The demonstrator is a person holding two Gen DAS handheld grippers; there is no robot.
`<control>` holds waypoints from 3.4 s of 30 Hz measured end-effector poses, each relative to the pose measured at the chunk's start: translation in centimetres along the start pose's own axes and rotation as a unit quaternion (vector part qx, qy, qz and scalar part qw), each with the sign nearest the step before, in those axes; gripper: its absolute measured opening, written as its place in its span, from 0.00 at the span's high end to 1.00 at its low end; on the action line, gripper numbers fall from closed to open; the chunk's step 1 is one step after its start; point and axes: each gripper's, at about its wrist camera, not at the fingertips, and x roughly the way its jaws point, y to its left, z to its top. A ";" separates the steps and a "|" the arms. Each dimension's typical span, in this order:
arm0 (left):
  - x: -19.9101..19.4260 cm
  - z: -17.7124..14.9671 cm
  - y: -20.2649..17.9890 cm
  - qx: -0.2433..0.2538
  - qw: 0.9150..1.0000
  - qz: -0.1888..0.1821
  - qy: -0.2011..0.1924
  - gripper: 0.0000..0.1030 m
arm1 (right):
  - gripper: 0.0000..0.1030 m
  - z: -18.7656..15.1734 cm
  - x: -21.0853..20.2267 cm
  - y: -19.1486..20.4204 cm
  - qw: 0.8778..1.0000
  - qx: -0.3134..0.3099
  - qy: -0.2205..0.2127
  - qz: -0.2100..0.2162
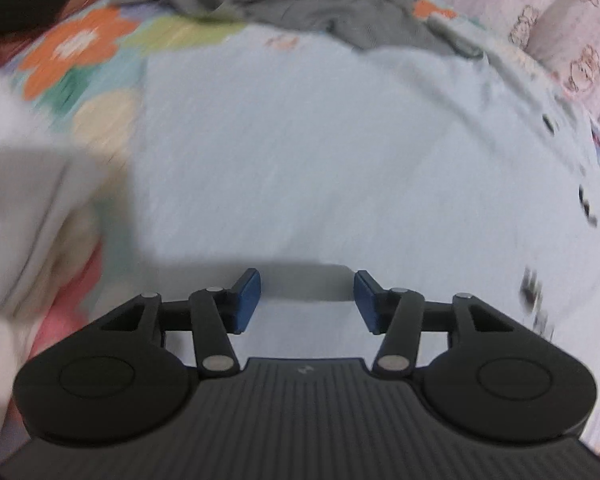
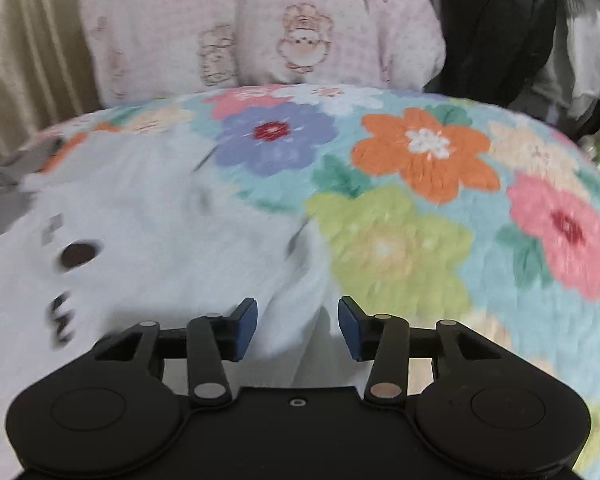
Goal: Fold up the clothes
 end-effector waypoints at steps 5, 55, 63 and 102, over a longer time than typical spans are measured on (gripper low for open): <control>-1.6 -2.7 -1.6 0.062 0.998 0.015 0.008 0.42 | 0.51 -5.2 -4.0 0.0 0.998 0.007 0.036 0.045; -9.4 -13.6 -10.7 0.309 0.946 -0.086 -0.035 0.97 | 0.93 -3.6 -12.4 3.7 0.975 0.032 -0.143 0.169; -10.5 -4.3 -7.6 0.280 0.952 -0.093 -0.086 0.97 | 0.93 3.3 -9.8 7.7 0.980 -0.035 -0.121 0.153; -1.3 0.7 8.0 -0.129 0.990 -0.052 -0.038 0.41 | 0.48 -2.6 2.5 7.7 0.988 0.035 0.011 0.150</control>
